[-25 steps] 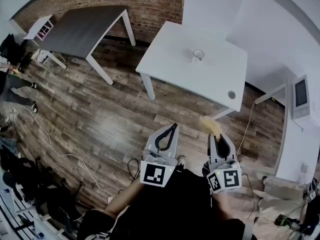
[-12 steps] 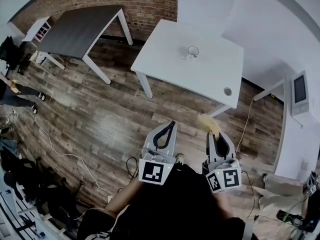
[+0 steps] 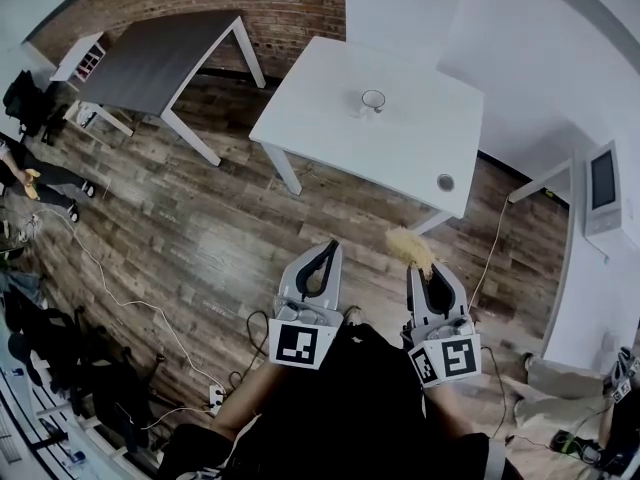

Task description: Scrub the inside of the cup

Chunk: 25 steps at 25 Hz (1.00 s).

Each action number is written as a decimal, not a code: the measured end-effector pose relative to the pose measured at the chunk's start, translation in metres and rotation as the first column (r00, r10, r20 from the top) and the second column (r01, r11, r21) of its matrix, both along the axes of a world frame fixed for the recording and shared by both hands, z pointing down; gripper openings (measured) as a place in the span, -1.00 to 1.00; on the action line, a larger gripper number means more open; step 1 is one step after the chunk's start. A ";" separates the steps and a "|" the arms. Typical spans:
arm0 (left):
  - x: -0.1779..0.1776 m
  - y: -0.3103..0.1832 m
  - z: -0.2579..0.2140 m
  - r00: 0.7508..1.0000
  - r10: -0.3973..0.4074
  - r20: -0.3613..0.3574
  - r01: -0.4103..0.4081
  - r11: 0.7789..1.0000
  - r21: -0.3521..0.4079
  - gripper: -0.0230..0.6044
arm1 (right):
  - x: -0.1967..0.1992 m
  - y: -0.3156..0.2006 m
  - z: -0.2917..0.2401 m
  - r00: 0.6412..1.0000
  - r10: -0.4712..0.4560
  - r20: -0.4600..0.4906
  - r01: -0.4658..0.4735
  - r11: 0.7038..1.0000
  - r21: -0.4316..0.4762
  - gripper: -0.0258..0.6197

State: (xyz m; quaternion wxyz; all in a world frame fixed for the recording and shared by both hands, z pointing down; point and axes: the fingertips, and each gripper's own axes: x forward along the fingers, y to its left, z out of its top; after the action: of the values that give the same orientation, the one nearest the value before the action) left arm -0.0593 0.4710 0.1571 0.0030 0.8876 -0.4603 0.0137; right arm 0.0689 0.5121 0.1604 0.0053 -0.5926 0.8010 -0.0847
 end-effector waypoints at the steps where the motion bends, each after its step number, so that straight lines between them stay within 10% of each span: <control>1: 0.003 -0.001 0.001 1.000 -0.006 0.002 0.006 1.000 -0.004 -0.92 | 0.004 -0.003 0.000 1.000 -0.004 0.002 0.004 1.000 0.001 -0.74; 25: 0.002 -0.191 0.032 0.995 0.092 0.046 -0.091 0.996 -0.022 -0.92 | -0.005 -0.190 0.012 0.998 0.056 -0.017 -0.056 0.998 -0.038 -0.74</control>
State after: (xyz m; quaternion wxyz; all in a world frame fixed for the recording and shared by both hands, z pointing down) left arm -0.0572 0.2795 0.1889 0.0006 0.9072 -0.4188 0.0391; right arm 0.0636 0.3225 0.1726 -0.0103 -0.6155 0.7823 -0.0953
